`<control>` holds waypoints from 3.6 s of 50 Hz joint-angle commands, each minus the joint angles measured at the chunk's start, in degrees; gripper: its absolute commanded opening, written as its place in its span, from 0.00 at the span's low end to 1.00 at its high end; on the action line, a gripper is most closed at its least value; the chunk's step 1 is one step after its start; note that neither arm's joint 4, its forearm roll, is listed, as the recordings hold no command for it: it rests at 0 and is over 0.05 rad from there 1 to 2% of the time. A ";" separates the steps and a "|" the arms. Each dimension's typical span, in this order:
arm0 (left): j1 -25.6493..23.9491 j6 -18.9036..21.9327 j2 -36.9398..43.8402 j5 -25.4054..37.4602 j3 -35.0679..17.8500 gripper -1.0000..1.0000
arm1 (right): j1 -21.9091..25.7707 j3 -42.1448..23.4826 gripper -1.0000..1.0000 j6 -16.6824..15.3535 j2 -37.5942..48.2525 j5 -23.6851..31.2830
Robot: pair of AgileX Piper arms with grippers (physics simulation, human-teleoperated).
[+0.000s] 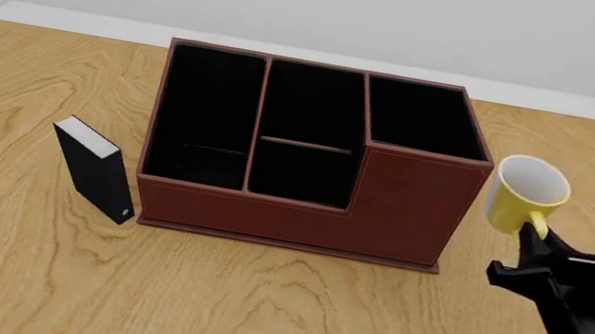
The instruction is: Pick up the yellow and white mug and place it to the right of the caddy.
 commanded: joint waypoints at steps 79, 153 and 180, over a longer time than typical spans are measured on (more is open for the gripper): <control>0.00 0.00 0.00 0.00 0.00 1.00 | -1.71 -4.32 0.00 0.75 18.98 -7.74; 0.00 0.00 0.00 0.00 0.00 1.00 | -2.81 -7.61 0.00 0.32 26.50 -7.74; 0.00 0.00 0.00 0.00 0.00 1.00 | -3.46 -8.58 1.00 0.18 28.80 -7.74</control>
